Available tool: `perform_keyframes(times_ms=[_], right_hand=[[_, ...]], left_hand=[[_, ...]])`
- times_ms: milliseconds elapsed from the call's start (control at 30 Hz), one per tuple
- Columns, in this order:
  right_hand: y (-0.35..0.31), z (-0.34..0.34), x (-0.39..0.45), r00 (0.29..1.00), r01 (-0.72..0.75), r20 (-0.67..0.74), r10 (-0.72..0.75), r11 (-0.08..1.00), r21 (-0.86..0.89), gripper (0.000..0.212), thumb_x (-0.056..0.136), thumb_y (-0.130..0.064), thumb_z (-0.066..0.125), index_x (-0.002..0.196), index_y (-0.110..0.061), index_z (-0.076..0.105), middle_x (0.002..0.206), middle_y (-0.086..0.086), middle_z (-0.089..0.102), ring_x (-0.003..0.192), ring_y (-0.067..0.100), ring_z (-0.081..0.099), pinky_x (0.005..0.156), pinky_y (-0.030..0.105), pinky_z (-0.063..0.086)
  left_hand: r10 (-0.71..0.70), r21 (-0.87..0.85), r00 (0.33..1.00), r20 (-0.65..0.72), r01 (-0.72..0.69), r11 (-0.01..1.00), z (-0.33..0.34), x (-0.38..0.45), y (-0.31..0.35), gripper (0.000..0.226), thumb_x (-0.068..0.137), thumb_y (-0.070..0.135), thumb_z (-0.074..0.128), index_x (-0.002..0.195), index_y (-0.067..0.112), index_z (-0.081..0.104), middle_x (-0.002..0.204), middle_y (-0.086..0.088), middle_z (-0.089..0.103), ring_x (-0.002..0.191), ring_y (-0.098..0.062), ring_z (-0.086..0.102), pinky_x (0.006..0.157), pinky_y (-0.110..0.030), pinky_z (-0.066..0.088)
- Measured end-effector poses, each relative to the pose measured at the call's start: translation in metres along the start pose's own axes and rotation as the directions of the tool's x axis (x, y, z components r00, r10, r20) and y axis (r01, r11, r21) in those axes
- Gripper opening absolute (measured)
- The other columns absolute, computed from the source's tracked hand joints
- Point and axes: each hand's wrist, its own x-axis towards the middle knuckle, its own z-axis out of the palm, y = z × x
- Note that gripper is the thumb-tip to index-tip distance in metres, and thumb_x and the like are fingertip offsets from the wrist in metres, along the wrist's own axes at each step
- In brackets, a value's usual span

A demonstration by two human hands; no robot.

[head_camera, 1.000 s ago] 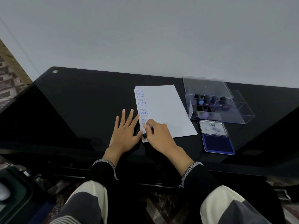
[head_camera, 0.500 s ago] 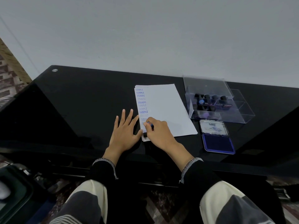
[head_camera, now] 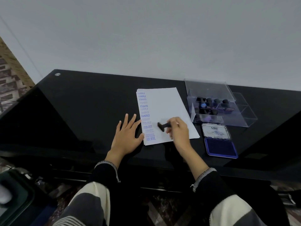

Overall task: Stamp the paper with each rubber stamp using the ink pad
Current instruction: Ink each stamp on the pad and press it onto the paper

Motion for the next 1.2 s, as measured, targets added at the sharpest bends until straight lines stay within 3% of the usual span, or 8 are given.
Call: perform_keyframes(times_ms=[67, 133, 333, 1200], right_hand=[[0.004, -0.013, 0.007, 0.989, -0.087, -0.097, 0.110, 0.972, 0.217, 0.029, 0.101, -0.012, 0.036, 0.081, -0.009, 0.057, 0.059, 0.007, 0.054, 0.050, 0.015, 0.042, 0.048, 0.026, 0.034], [0.008, -0.023, 0.009, 0.980, -0.121, -0.111, 0.164, 0.938, 0.324, 0.031, 0.102, -0.012, 0.034, 0.082, -0.007, 0.057, 0.059, 0.008, 0.053, 0.048, 0.016, 0.041, 0.047, 0.027, 0.034], [0.023, -0.025, 0.005, 0.976, -0.123, -0.113, 0.186, 0.900, 0.419, 0.032, 0.104, -0.013, 0.032, 0.087, -0.005, 0.057, 0.060, 0.010, 0.053, 0.050, 0.016, 0.044, 0.047, 0.025, 0.039], [0.028, -0.018, -0.004, 0.990, 0.011, -0.137, 0.020, 0.976, 0.217, 0.028, 0.104, -0.017, 0.034, 0.086, -0.013, 0.056, 0.064, 0.004, 0.055, 0.052, 0.010, 0.046, 0.055, 0.027, 0.043]], left_hand=[[-0.002, -0.005, 1.000, -0.004, 0.002, 1.000, 0.000, 0.000, -0.001, 0.080, 0.080, 0.066, 0.016, 0.151, 0.031, 0.026, 0.162, 0.006, 0.006, 0.147, -0.013, -0.015, 0.120, -0.041, -0.005], [-0.003, -0.002, 1.000, -0.005, 0.003, 1.000, 0.000, 0.001, -0.001, 0.080, 0.080, 0.066, 0.015, 0.151, 0.032, 0.025, 0.162, 0.006, 0.007, 0.148, -0.013, -0.015, 0.120, -0.041, -0.004], [-0.002, -0.010, 1.000, -0.004, 0.002, 1.000, 0.000, 0.001, 0.001, 0.081, 0.079, 0.066, 0.015, 0.152, 0.031, 0.026, 0.162, 0.006, 0.009, 0.148, -0.013, -0.014, 0.120, -0.041, -0.005], [0.013, -0.042, 0.999, -0.036, -0.015, 0.999, 0.000, -0.001, -0.001, 0.074, 0.083, 0.063, 0.021, 0.149, 0.030, 0.031, 0.160, 0.007, 0.020, 0.149, -0.012, -0.006, 0.120, -0.041, -0.002]])
